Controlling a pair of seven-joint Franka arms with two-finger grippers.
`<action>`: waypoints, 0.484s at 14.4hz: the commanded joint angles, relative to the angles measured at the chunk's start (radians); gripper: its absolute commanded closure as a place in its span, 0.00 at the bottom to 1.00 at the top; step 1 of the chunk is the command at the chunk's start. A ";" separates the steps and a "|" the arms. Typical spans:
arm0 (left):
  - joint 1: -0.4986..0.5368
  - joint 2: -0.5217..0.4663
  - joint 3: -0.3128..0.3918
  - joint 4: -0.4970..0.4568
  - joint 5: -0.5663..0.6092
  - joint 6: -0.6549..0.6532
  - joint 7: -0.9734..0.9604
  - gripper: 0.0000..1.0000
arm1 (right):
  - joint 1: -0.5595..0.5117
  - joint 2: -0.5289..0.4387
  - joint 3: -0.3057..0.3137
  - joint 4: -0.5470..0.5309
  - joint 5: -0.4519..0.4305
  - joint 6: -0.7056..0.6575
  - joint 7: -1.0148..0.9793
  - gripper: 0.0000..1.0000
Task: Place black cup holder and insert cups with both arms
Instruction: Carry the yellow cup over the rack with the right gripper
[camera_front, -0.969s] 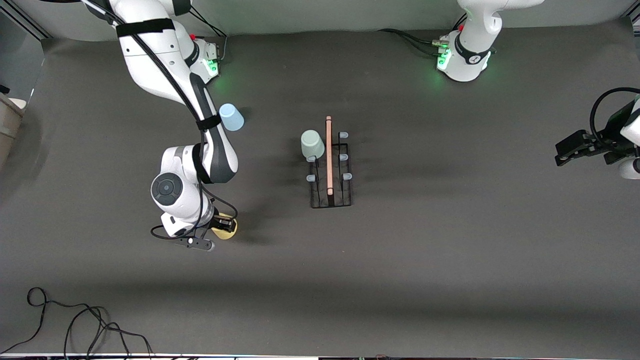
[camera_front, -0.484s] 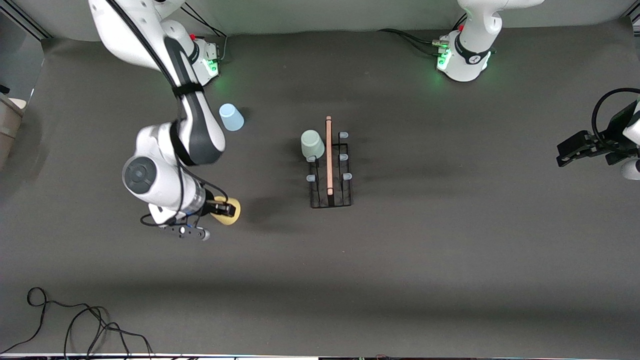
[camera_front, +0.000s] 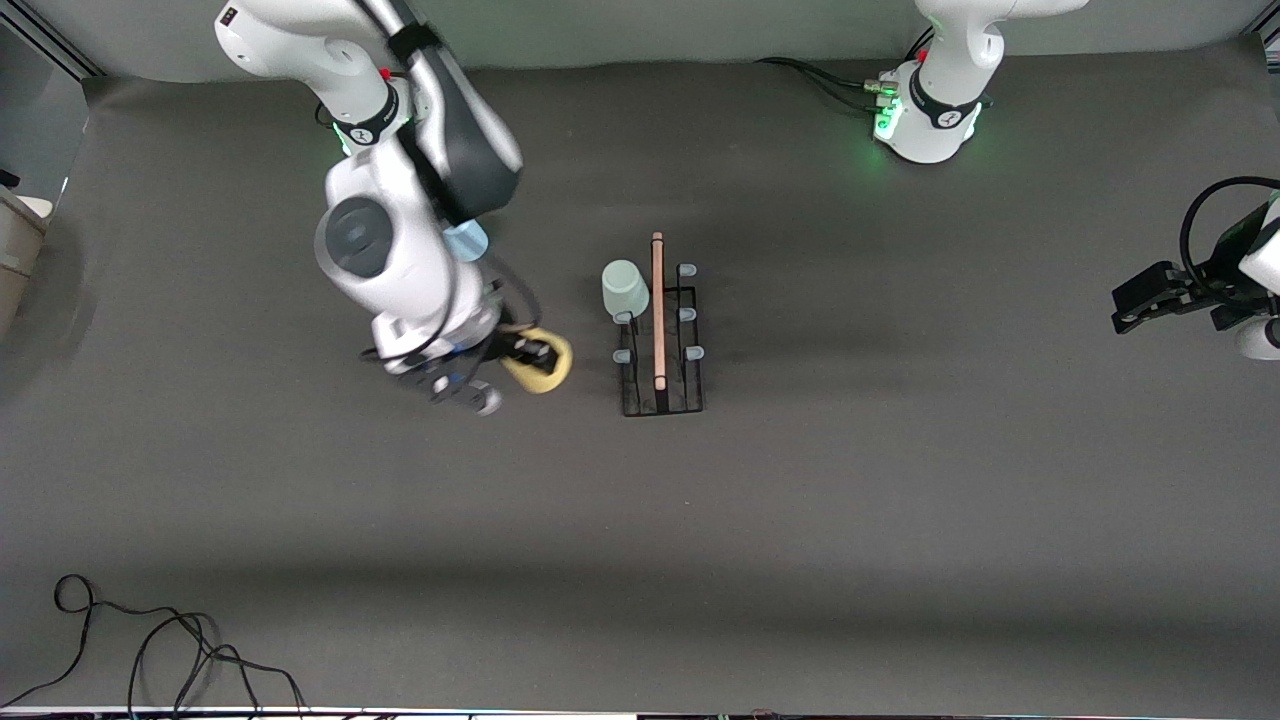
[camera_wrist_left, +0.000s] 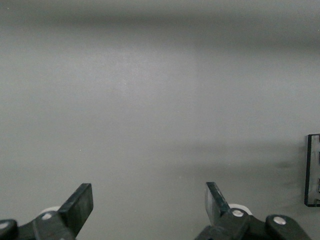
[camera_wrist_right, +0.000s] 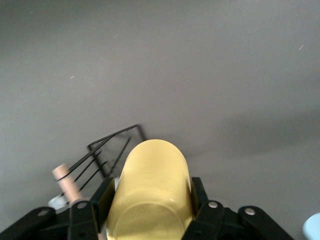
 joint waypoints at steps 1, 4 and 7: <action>-0.012 0.004 0.000 0.014 0.021 -0.003 -0.014 0.00 | 0.064 0.044 -0.011 0.059 0.006 -0.013 0.129 1.00; -0.021 0.004 0.000 0.014 0.021 -0.004 -0.020 0.00 | 0.094 0.076 -0.010 0.065 -0.029 0.022 0.185 1.00; -0.035 0.002 0.000 0.024 0.021 -0.014 -0.018 0.00 | 0.115 0.116 -0.010 0.066 -0.031 0.065 0.195 1.00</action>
